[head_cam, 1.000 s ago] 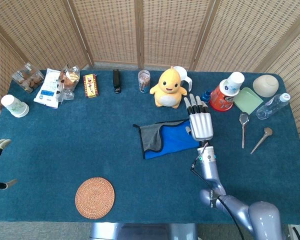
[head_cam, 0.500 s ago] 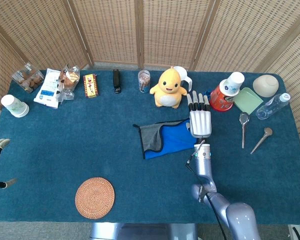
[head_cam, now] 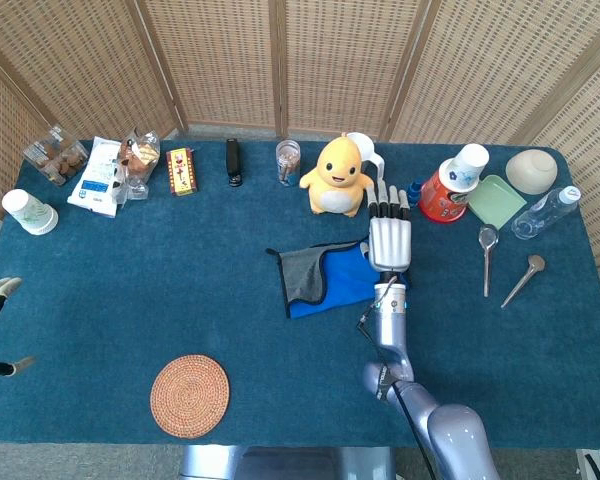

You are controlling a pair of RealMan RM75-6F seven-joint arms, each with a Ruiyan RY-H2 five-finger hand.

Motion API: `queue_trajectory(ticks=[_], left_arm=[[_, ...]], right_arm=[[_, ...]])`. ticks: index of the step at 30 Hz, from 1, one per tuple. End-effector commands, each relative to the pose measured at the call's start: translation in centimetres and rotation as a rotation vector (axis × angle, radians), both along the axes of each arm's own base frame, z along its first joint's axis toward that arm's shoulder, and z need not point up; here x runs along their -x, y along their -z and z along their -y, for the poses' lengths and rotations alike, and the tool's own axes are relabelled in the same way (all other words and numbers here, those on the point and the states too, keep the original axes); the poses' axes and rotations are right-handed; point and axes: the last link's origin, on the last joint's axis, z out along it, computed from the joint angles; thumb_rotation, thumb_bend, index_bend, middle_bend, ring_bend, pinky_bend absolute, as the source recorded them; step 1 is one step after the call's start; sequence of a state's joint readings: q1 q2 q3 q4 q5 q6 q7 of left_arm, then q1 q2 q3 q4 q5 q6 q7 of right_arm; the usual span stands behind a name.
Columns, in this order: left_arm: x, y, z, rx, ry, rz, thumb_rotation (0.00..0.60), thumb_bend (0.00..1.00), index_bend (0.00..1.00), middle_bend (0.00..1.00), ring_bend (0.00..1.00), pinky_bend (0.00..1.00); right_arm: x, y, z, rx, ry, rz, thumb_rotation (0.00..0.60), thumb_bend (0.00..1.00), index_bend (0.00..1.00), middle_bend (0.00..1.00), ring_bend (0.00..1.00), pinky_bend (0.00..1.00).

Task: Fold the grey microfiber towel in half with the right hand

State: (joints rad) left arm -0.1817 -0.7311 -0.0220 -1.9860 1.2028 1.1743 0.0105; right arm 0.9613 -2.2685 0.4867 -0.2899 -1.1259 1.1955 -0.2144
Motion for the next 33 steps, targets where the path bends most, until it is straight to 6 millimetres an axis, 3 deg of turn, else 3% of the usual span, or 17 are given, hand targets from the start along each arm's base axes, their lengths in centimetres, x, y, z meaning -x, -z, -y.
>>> queue_trajectory(ticks=[1,10,19,33], left_arm=[[0.0,-0.1,0.0,-0.004,-0.001,0.001,0.600,0.10,0.00,0.00,0.00,0.00],[0.0,-0.1,0.0,0.002,0.003,0.003,0.600,0.10,0.00,0.00,0.00,0.00],[-0.2,0.4,0.0,0.013,0.007,-0.009,0.600,0.10,0.00,0.00,0.00,0.00],[-0.2,0.5,0.0,0.013,0.003,-0.017,0.600,0.10,0.00,0.00,0.00,0.00]], right_arm=[[0.2,-0.2,0.2,0.003,0.009,0.008,0.600,0.05,0.00,0.00,0.00,0.14],[1.6,-1.3,-0.2,-0.029,-0.076,0.007,0.600,0.04,0.00,0.00,0.00,0.13],[2.4,-2.1,-3.0,-0.139,-0.221,0.007,0.600,0.03,0.00,0.00,0.00,0.13],[1.6,-3.7,-6.3,-0.311,-0.336,0.005,0.600,0.00,0.00,0.00,0.01,0.13]])
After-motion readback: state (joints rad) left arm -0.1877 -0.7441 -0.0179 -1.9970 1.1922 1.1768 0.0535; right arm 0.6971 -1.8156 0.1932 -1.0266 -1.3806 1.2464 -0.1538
